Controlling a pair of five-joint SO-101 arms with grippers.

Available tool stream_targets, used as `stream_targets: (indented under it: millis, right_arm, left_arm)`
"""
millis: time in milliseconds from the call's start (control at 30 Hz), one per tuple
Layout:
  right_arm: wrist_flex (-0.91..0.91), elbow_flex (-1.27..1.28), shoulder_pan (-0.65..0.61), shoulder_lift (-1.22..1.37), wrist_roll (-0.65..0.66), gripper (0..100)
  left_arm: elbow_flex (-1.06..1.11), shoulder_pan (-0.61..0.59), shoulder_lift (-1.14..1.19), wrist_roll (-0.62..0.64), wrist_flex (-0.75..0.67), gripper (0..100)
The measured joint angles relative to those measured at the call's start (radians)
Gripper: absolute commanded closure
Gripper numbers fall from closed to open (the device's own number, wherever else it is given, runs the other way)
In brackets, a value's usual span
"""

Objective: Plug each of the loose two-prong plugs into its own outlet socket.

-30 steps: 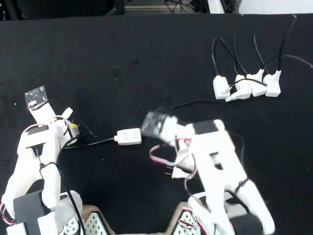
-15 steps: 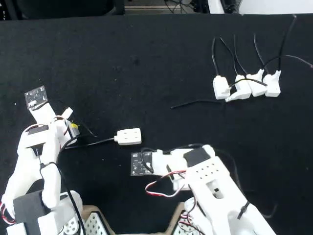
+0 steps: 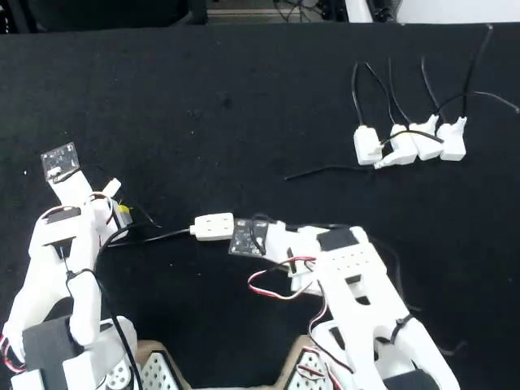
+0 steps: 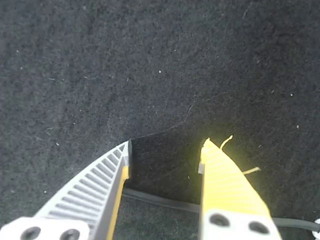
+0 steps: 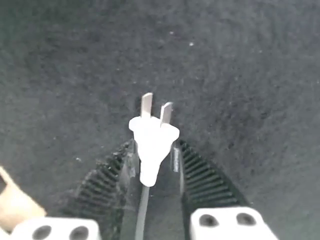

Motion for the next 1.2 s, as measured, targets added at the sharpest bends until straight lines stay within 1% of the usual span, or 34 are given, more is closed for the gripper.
stream_targets:
  millis: [67, 200, 300, 433, 700, 767, 867, 900, 1000, 1100, 1133, 1200]
  right_arm:
    - [-0.011, 0.000, 0.000, 0.000, -0.034, 98.7]
    - [-0.014, -0.002, 0.003, -0.002, -0.084, 98.9]
    - [0.000, -0.008, -0.020, -0.002, -0.109, 98.8]
    - [0.032, -0.017, -0.032, -0.002, -0.115, 98.8]
    - [0.038, -0.017, -0.038, -0.002, -0.115, 98.2]
    - [0.040, -0.017, -0.055, -0.002, -0.115, 94.9]
    - [0.044, 0.008, -0.100, -0.008, -0.121, 87.2]
    - [0.041, 0.017, -0.117, -0.002, -0.132, 86.4]
    - [0.048, 0.023, -0.157, -0.002, -0.158, 90.6]
    - [0.020, 0.025, -0.158, -0.002, -0.170, 99.3]
    - [0.006, 0.025, -0.160, -0.002, -0.170, 98.0]
    - [-0.014, 0.025, -0.160, -0.002, -0.173, 98.9]
  left_arm:
    - [0.000, 0.000, 0.000, 0.000, 0.000, 78]
    - [0.000, 0.000, 0.000, 0.000, 0.000, 78]
    - [0.000, 0.000, 0.000, 0.000, 0.000, 78]
    - [0.000, 0.000, 0.000, 0.000, 0.000, 78]
    - [0.000, 0.000, 0.000, 0.000, 0.000, 78]
    - [0.000, 0.000, 0.000, 0.000, 0.000, 78]
    - [0.000, 0.000, 0.000, 0.000, 0.000, 78]
    - [0.000, 0.000, 0.000, 0.000, 0.000, 78]
    - [0.000, 0.000, 0.000, 0.000, 0.000, 78]
    - [0.000, 0.000, 0.000, 0.000, 0.000, 78]
    - [0.000, 0.000, 0.000, 0.000, 0.000, 78]
    - [0.000, 0.000, 0.000, 0.000, 0.000, 78]
